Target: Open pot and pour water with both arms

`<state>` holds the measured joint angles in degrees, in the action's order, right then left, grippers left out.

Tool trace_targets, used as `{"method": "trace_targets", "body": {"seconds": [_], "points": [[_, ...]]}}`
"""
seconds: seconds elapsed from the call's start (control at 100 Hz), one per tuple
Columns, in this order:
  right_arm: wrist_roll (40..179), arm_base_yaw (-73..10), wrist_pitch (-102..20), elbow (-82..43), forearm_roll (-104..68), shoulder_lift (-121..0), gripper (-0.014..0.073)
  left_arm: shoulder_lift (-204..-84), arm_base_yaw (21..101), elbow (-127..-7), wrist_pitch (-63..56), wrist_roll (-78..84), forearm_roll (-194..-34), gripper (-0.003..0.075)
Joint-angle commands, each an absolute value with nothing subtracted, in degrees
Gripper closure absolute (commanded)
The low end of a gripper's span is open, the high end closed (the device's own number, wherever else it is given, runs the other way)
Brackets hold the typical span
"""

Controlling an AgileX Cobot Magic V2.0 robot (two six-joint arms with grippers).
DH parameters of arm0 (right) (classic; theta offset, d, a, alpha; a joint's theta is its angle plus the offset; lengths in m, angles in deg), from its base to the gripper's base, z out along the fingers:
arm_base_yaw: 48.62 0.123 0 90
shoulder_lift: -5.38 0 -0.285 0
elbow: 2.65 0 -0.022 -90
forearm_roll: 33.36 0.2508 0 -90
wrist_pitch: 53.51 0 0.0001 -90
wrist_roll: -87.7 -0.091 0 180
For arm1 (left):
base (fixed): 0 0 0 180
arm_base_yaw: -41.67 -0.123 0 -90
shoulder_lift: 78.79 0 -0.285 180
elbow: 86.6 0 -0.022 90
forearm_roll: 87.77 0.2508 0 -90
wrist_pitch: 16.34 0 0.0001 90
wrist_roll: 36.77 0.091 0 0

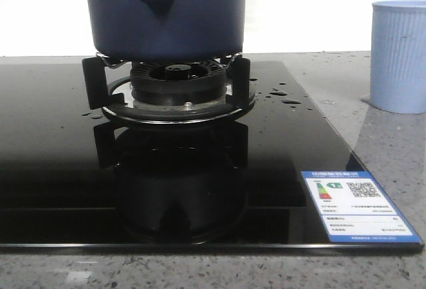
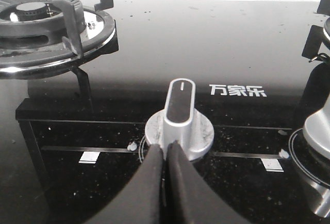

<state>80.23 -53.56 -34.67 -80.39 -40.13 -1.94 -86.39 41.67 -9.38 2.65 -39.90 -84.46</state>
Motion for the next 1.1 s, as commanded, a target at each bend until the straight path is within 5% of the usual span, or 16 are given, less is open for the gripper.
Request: {"method": "trace_targets", "body": {"seconds": [0.0,0.24,0.44,0.61,0.9,1.09], "points": [[80.79,-53.96,-35.61,-81.89,-40.21,-0.88,0.0660,-84.94,41.61,-7.44,0.03,-40.37,-84.97,0.0739],[80.79,-53.96,-36.68,-81.89,-40.94,-0.88,0.0660,-84.94,41.61,-7.44,0.03,-40.37,-84.97,0.0739],[80.68,-53.96,-52.25,-81.89,-33.88,-0.88,0.0660,-84.94,41.61,-7.44,-1.87,-40.37,-83.88,0.0739],[80.30,-53.96,-59.92,-81.89,-16.13,-0.88,0.0660,-84.94,41.61,-7.44,-15.03,-40.37,-107.33,0.0739],[80.30,-53.96,-58.46,-80.51,-6.68,-0.88,0.0660,-84.94,41.61,-7.80,-22.93,-40.37,-136.44,0.0739],[80.30,-53.96,-48.32,-73.74,-6.68,-4.12,0.0660,-85.62,42.22,-12.53,-10.36,-39.89,-135.25,0.0739]]}}
